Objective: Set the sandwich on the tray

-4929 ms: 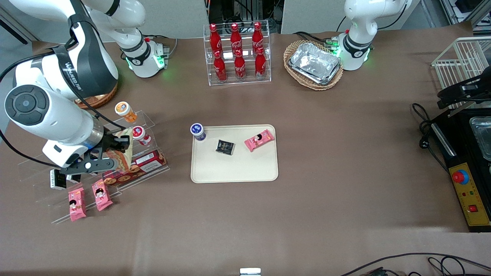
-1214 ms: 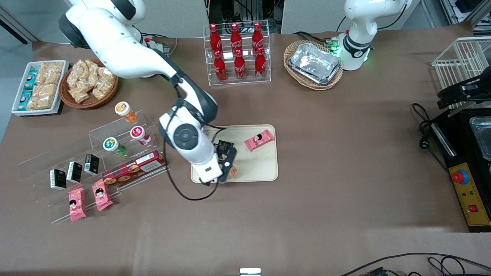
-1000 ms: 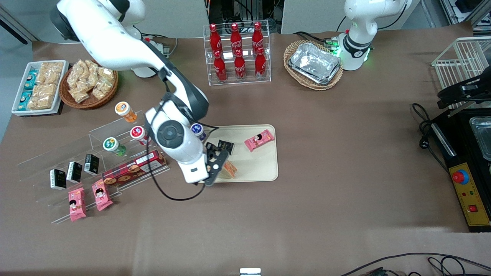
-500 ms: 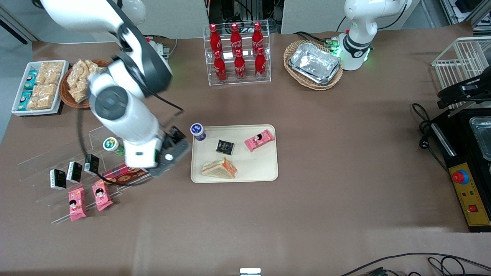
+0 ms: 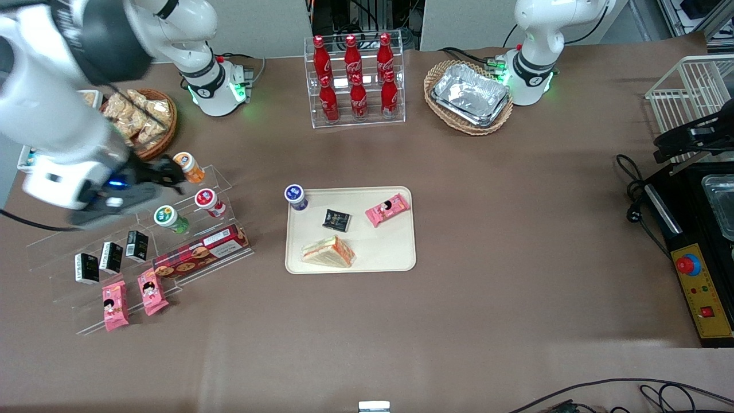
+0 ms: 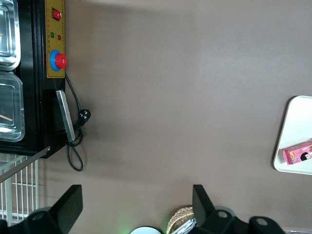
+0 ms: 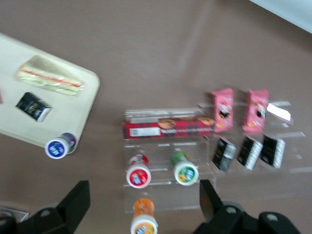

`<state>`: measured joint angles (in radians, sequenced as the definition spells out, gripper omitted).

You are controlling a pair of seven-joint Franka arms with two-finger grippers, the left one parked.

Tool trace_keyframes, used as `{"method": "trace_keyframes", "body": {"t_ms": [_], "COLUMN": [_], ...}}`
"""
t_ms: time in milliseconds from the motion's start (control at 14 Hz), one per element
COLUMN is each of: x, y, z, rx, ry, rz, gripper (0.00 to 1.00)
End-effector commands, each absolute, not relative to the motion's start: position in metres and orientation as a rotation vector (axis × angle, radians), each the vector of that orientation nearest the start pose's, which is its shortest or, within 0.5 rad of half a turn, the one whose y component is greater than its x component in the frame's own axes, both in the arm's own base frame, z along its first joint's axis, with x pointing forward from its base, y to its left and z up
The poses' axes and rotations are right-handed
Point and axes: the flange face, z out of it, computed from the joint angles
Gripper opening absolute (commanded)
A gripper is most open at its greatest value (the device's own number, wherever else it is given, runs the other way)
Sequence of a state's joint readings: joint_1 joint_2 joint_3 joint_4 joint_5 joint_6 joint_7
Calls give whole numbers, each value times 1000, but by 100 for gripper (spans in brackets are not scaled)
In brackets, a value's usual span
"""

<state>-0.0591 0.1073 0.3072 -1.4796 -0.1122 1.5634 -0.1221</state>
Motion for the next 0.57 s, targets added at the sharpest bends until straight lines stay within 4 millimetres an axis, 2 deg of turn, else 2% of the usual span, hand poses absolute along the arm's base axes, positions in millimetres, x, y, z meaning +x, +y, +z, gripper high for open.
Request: {"method": "trace_keyframes", "body": {"t_ms": [0, 143, 214, 357, 500], "x": [565, 563, 559, 546, 538], "y": [53, 5, -7, -13, -13], "z": [620, 627, 628, 638, 642], "rx": [-3190, -3148, -3148, -3136, -3136], "ry": [-318, -131, -55, 153, 214], "rz": [26, 15, 41, 79, 133], "gripper": [100, 100, 100, 100, 100]}}
